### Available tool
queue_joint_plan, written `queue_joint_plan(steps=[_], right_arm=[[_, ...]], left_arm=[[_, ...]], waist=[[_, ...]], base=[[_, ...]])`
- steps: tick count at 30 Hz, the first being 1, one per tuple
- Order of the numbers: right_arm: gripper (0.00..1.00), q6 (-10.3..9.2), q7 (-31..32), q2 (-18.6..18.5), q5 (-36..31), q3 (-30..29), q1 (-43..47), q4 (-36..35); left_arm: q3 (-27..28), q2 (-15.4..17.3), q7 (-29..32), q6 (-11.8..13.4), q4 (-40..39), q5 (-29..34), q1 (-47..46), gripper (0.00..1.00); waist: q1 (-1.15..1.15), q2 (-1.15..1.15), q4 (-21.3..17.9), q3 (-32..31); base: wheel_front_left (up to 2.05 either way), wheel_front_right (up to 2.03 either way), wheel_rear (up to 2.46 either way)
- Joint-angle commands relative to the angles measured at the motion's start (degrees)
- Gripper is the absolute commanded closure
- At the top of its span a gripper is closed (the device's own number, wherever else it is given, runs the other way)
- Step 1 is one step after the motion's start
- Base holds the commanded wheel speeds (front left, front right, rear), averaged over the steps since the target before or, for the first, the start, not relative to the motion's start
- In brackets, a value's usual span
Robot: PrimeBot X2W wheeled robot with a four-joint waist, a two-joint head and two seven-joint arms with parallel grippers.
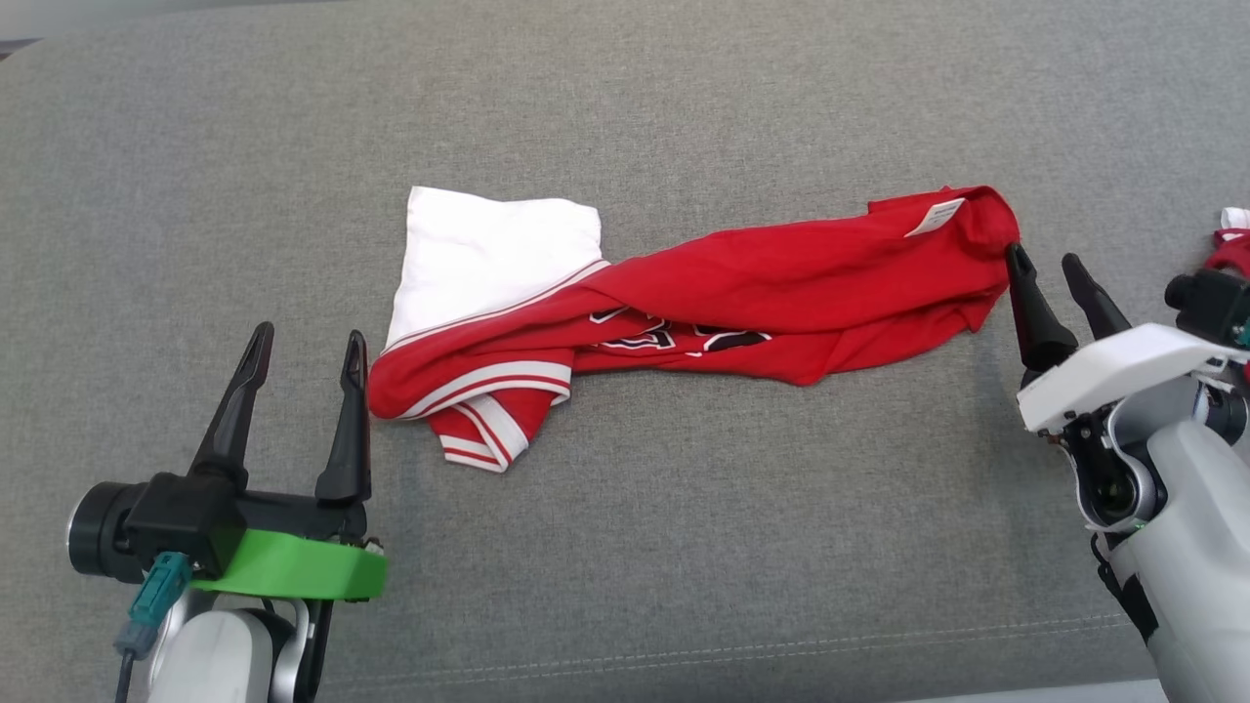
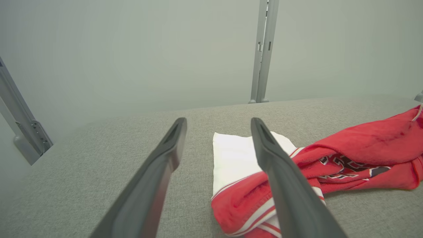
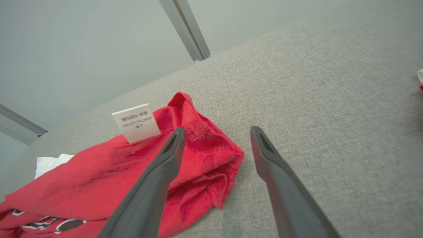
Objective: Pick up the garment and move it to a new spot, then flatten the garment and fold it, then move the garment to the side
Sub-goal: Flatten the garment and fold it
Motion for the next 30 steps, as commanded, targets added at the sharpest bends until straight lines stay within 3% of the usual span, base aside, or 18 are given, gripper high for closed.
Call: queue_joint_plan(steps=[1, 9, 14, 20, 30], right_arm=[[0.00, 0.01, -1.7, -0.4, 0.6, -0.4, 2.5, -2.1], [0.00, 0.01, -5.5, 0.8, -3.4, -3.4, 8.8, -10.9], [0.00, 0.02, -5.9, 2.6, -11.7, -5.0, 12.7, -16.2], [0.00, 0.02, -3.5, 6.0, -20.4, -7.0, 18.0, -20.9], [0.00, 0.02, 1.5, 10.9, -27.4, -10.0, 27.1, -29.7]], left_arm=[[0.5, 0.3, 0.0, -0.1, 0.0, 0.6, 0.6, 0.00], [1.6, 1.1, 0.0, 0.7, -0.4, 0.7, 1.8, 0.00], [1.9, 1.5, 0.3, 1.3, -0.2, 0.8, 3.1, 0.00], [2.6, 1.6, 1.5, 2.5, 0.2, -0.3, 6.2, 0.00], [3.2, 2.0, 3.5, 3.6, 0.2, -1.6, 10.2, 0.00]], waist=[[-0.01, 0.00, -1.0, -0.9], [-0.01, 0.00, -2.6, -2.7], [-0.01, 0.00, -3.0, -4.9], [-0.01, 0.00, -3.1, -8.1], [-0.01, 0.00, -3.3, -11.5]], base=[[0.00, 0.00, 0.00], [0.00, 0.00, 0.00], [0.00, 0.00, 0.00], [0.00, 0.00, 0.00], [0.00, 0.00, 0.00]])
